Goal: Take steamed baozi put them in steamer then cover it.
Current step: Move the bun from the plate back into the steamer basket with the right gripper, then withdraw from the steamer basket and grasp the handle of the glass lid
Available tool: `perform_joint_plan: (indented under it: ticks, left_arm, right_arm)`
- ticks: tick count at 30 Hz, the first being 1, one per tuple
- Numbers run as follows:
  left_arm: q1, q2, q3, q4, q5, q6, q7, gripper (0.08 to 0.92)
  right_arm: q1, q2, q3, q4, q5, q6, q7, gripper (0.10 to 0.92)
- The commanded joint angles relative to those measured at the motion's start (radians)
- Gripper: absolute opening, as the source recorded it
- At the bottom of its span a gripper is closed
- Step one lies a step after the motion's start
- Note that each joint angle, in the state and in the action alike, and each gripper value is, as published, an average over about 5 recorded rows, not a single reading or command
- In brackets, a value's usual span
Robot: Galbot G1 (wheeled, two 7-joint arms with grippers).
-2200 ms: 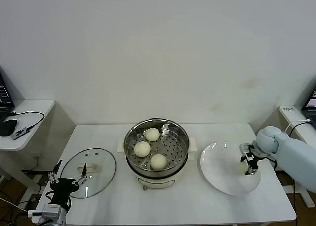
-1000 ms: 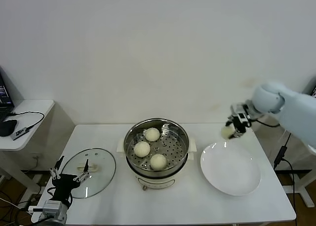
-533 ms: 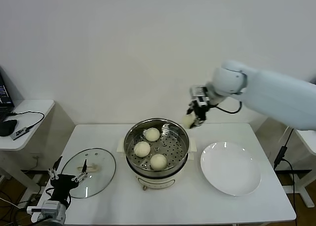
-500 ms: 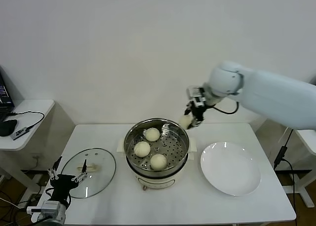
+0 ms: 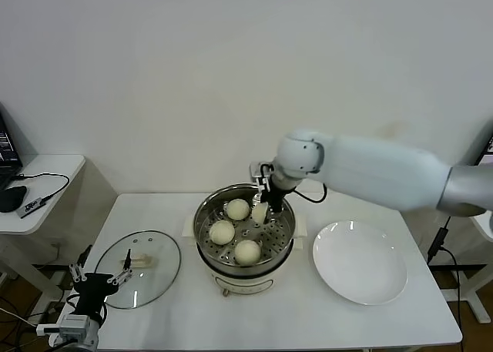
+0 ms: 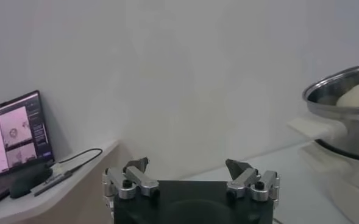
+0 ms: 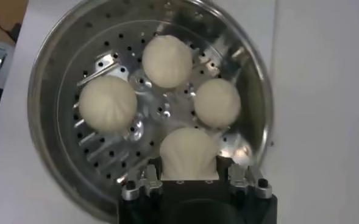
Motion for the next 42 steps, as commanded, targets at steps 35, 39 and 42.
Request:
perform_joint_plan:
  ticks: [35, 39, 42]
  left_arm:
    - [-0.017, -0.004, 0.018, 0.014, 0.003, -0.011, -0.002, 0.823]
    - [-0.020, -0.006, 0.015, 0.022, 0.008, -0.014, -0.003, 0.823]
    - [-0.020, -0.009, 0.015, 0.025, 0.014, -0.017, -0.003, 0.823]
  right_arm:
    - [-0.414, -0.443, 0.503, 0.373, 0.116, 0.047, 0.568, 0.823]
    - [-0.780, -0.555, 0.814, 0.441, 0.052, 0.267, 0.706, 0.823]
    - [-1.109, -0.565, 1.121, 0.478, -0.010, 0.384, 0.752, 0.823]
